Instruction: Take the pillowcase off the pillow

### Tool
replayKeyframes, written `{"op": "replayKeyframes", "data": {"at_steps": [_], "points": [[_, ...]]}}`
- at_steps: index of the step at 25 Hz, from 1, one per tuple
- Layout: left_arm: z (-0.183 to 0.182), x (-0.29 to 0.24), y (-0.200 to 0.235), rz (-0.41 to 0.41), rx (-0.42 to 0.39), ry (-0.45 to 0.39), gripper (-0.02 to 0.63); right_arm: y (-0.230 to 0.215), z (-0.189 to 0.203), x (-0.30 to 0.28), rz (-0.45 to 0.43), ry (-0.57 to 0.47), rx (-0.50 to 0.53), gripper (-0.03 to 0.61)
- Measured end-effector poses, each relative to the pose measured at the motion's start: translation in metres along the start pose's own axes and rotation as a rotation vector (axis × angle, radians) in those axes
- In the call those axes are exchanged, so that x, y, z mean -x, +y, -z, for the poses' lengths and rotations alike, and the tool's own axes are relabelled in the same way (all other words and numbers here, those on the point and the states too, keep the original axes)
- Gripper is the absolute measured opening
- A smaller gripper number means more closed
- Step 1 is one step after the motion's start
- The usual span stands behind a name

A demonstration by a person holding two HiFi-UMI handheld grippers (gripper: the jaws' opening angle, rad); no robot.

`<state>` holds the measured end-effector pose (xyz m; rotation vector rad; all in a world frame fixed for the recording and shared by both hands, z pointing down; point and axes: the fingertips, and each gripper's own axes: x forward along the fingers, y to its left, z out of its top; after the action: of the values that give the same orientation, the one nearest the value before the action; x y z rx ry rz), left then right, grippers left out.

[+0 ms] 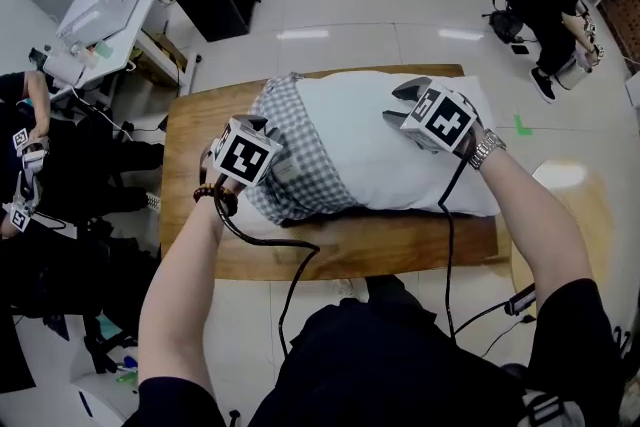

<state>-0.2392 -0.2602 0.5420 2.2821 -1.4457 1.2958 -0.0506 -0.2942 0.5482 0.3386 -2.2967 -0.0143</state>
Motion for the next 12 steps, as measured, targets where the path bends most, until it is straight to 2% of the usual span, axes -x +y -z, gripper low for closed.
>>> {"op": "replayKeyframes", "data": {"at_steps": [3,12], "points": [[0.041,0.005,-0.031,0.049,0.034,0.087,0.118,0.029,0.001,0.007,0.014,0.0,0.035,0.186],[0.066,0.033,-0.101,0.045,-0.062,0.053,0.195,0.106,0.021,0.018,0.063,0.028,0.148,0.223]]}}
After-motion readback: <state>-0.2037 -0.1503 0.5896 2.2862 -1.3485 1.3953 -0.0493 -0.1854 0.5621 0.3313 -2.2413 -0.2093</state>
